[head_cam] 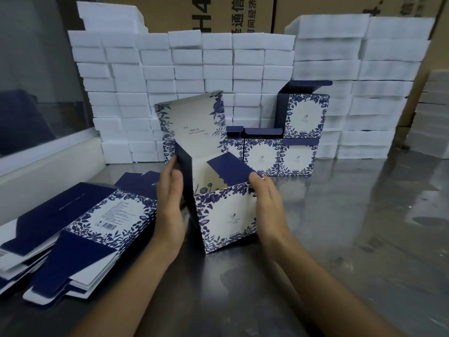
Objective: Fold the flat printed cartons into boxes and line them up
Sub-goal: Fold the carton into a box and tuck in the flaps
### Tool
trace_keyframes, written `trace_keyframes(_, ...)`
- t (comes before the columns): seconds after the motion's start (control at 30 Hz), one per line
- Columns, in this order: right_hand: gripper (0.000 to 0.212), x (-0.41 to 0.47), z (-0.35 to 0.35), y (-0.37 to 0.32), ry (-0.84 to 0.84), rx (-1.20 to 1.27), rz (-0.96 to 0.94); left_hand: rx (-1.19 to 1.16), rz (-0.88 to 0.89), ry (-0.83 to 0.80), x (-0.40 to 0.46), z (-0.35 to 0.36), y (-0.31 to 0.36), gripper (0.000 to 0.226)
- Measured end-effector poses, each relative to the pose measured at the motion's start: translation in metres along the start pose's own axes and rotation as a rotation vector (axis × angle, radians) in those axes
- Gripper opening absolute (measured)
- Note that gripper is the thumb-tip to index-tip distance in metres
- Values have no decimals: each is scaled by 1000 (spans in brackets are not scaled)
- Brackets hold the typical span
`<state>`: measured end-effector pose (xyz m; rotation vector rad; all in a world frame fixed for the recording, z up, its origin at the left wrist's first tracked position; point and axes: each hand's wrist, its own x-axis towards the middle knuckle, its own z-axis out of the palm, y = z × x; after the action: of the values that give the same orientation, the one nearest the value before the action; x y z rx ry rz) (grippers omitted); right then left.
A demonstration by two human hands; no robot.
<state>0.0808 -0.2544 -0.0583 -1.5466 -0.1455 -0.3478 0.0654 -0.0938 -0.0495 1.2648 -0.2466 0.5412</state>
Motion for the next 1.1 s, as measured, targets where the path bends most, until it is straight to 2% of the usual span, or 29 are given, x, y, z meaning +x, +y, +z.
trace_keyframes(0.13, 61, 1, 0, 0, -20, 14, 2, 73, 42, 10, 3, -2, 4, 56)
trace_keyframes(0.3, 63, 0, 0, -1, -20, 32, -10, 41, -29, 65, 10, -6, 0, 43)
trace_keyframes(0.43, 56, -3, 2, -3, -6, 37, -81, 10, -110, 131, 14, -3, -3, 45)
trace_keyframes(0.5, 52, -3, 4, -5, 30, 44, -107, 86, -104, 180, 14, -3, -4, 38)
trace_keyframes(0.57, 52, -2, 4, -6, 72, 41, -127, 176, -139, 145, 11, -4, -4, 33)
trace_keyframes(0.63, 57, -2, 3, -6, 102, 25, -151, 164, -175, 58, 7, -3, -4, 47)
trace_keyframes(0.73, 68, -1, 2, -5, 107, -9, -151, 227, -119, 10, 5, 2, -1, 48)
trace_keyframes(0.83, 78, 2, 1, -3, 117, -10, -57, 273, -85, 17, 4, 6, 3, 42)
trace_keyframes(0.97, 89, 0, 7, -6, 132, 23, 56, 410, 10, 103, 2, 7, 3, 42)
trace_keyframes(1.1, 82, -2, 7, -8, 149, 15, -1, 392, 5, 92, 1, 6, 0, 44)
